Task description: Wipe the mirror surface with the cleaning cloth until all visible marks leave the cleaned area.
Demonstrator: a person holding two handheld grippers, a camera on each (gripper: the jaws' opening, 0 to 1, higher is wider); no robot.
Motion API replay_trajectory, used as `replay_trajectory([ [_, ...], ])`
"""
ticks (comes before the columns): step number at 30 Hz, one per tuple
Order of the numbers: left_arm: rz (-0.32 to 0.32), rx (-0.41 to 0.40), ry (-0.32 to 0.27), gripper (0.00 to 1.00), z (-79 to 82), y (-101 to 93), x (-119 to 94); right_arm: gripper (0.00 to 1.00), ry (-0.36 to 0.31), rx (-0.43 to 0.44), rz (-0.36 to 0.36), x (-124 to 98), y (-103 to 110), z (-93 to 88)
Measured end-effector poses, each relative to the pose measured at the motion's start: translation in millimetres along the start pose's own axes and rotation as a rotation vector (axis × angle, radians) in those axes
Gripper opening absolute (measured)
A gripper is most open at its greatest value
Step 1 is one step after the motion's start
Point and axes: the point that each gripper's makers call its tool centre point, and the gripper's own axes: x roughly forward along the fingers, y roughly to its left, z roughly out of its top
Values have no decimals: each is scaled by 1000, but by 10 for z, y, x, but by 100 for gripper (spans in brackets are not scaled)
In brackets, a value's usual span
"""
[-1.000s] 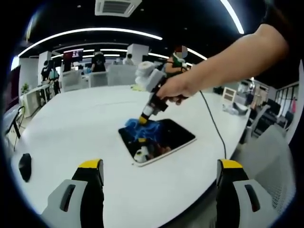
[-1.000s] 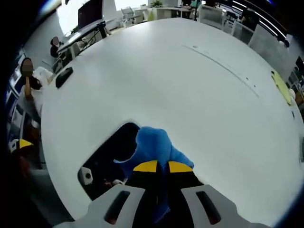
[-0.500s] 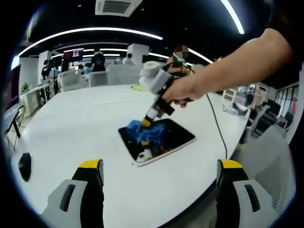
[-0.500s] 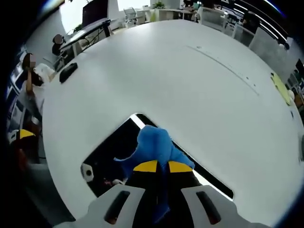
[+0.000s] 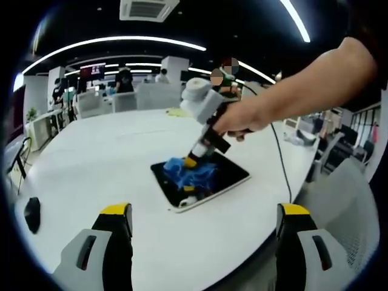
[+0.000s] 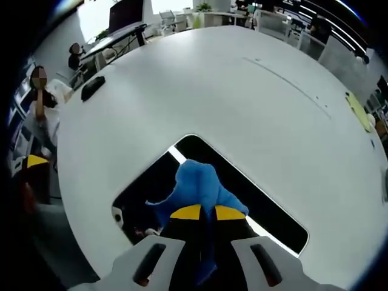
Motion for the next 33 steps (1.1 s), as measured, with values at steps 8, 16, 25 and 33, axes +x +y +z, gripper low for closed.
replay_trajectory([
  [8,-4,7,0,99,-4,-11,3,1,-13,14,-4,-35,86,-74],
  [16,-5,16,-3,99,-2,-17,3,1,-20,22,-5,-66,174,-145],
  [25,6,26,-1,99,6,-12,-5,1,-32,26,4,-132,311,-278],
  [33,16,32,4,99,-6,8,-7,1,-32,-1,13,-177,441,-377],
])
